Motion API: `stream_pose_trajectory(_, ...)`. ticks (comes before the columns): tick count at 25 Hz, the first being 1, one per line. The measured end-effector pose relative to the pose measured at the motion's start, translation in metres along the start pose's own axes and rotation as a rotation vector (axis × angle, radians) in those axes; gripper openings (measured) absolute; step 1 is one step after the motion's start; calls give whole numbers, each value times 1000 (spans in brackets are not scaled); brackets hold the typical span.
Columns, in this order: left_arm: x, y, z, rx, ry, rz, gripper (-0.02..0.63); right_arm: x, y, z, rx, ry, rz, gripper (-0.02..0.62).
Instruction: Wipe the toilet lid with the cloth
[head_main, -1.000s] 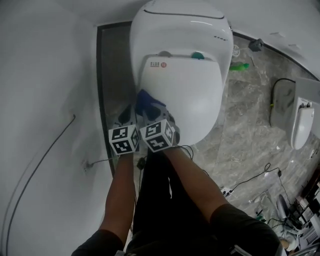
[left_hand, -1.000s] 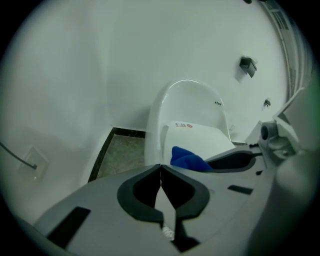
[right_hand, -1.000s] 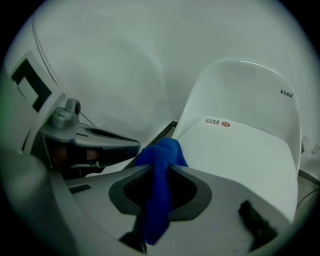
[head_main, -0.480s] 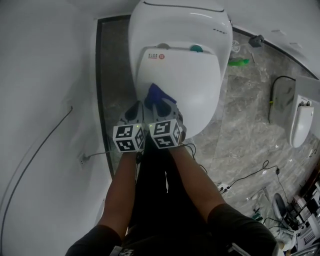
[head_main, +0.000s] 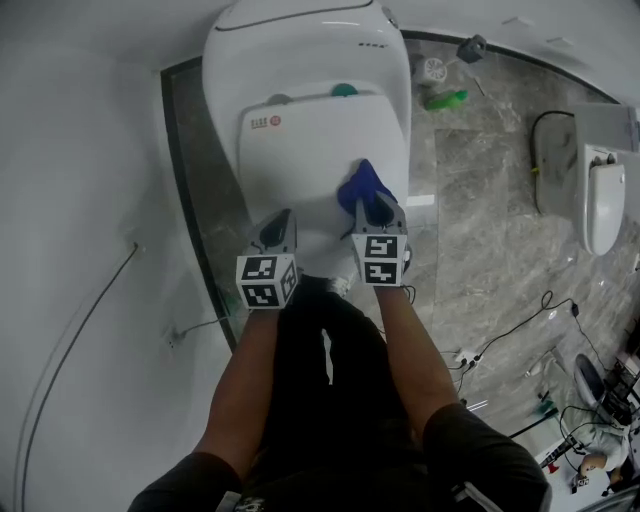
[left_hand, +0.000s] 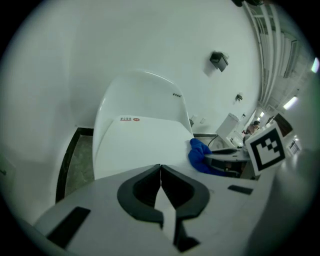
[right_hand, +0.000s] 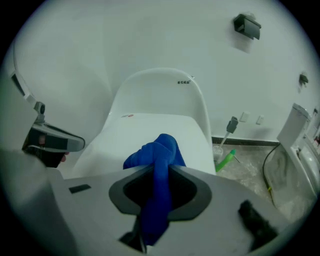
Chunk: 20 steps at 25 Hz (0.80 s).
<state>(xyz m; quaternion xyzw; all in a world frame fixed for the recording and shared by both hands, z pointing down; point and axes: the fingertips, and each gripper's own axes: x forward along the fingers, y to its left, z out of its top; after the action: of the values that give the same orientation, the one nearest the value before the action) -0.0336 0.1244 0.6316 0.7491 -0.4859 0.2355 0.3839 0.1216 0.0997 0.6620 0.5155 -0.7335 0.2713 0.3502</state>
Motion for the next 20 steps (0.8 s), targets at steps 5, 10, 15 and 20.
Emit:
stream_pose_trajectory(5,10,-26,0,66,14,-31,12,-4,-60,-18,106,7,-97,80)
stream_pose_trajectory(10,12,-39,-3,84,-1,-36,12,-3,-94,-34,195,3,-146,80)
stream_pose_trajectory(15,-7,-28,-1,66,-59,14,12,-21,-70,-17,212,-98,-35,81)
stream_pose_trajectory(20,-36,-3,-6,-6,-113,77,12,-51,12,3,95,-157,100,81)
